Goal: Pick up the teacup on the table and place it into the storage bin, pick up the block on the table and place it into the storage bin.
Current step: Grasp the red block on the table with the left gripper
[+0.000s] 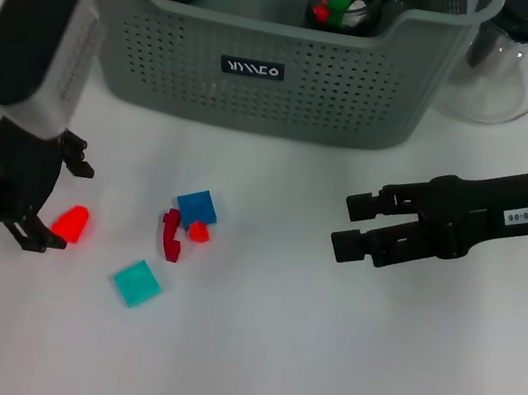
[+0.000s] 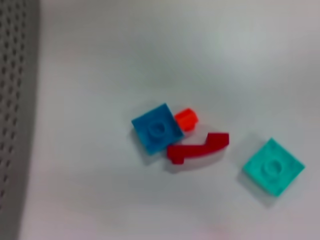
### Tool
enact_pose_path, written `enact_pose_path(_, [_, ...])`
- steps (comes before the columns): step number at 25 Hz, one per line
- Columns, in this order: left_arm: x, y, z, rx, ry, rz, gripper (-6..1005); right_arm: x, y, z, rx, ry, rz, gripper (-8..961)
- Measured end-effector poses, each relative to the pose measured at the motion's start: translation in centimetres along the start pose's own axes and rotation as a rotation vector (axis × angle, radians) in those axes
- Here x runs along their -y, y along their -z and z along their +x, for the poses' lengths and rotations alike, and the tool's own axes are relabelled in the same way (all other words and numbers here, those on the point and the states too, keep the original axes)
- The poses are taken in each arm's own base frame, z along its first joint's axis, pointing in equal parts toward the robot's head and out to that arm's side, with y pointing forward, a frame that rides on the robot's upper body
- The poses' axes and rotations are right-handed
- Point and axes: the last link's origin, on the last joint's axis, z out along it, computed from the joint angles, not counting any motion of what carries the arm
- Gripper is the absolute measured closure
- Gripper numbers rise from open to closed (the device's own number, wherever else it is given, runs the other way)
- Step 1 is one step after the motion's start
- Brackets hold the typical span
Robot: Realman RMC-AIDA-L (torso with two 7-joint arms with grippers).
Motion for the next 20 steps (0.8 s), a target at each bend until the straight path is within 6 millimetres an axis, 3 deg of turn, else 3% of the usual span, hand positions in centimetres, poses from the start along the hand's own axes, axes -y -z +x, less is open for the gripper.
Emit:
enact_pose_path(11, [0.4,-2.5,0.3,0.045,-0.028,-0.038,111,0.2,-0.2,0.6,0.007,-0.015,0.005,6])
enact_pose_path(20, [0.3,-3.0,-0.1,0.042,-0.006,-0.043,112,1.2,-0.5,0.7,-0.052,-0.007,0.081,6])
